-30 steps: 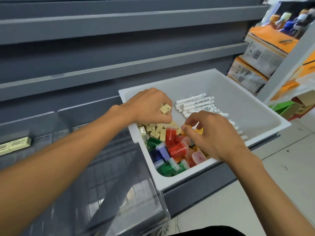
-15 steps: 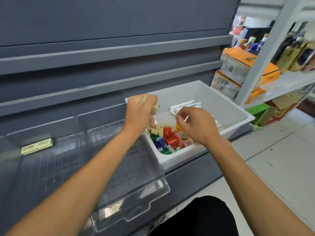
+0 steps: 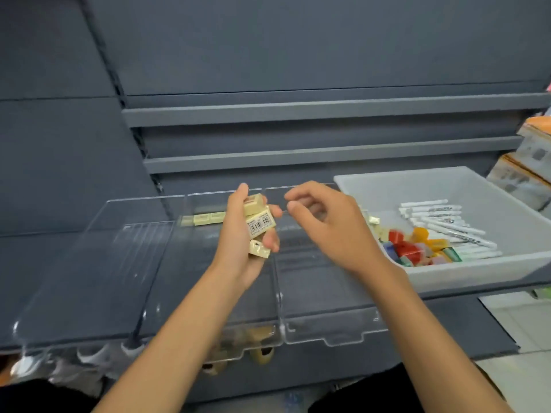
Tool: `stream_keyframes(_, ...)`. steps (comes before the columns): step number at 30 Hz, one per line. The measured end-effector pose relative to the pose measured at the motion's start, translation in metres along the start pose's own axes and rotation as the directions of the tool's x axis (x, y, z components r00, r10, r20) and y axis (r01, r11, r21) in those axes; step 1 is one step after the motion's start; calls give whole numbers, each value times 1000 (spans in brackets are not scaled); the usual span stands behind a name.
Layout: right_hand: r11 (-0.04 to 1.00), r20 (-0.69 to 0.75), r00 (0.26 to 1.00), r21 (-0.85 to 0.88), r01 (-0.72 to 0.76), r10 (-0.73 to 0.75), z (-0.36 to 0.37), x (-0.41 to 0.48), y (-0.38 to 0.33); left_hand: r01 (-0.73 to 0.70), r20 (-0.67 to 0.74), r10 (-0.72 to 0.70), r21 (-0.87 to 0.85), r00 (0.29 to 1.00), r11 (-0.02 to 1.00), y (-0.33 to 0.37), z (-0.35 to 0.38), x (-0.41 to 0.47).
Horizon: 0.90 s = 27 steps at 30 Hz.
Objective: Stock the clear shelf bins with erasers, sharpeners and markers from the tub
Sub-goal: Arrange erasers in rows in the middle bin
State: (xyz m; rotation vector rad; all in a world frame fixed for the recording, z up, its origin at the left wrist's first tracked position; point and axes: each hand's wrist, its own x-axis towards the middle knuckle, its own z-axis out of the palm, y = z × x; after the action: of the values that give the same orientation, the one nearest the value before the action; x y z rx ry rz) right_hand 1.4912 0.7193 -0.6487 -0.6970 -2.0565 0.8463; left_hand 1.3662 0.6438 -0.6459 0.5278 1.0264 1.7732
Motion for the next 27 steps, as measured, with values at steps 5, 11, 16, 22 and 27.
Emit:
stream_keyframes(5, 992, 180, 984, 126, -10, -13, 68, -3, -3, 23, -106, -14, 83, 994, 996, 4, -78, -12)
stream_keyframes(11, 988, 312, 950, 137, -74, 27, 127, 26, 9, 65, -224, -36, 123, 974, 990, 8, -126, 14)
stream_keyframes(16, 994, 396, 918, 93, -66, 24, 144, 55, 20, 209, -222, -169, 172, 960, 963, 23, -137, 51)
stream_keyframes(22, 995, 444, 896, 91, -39, -6, 128, 54, 24, 145, -112, -122, 229, 986, 963, 18, -133, 51)
stream_keyframes(27, 987, 376, 926, 130, -89, 34, 134, 48, 24, -22, -107, 72, 411, 992, 911, -4, -125, 54)
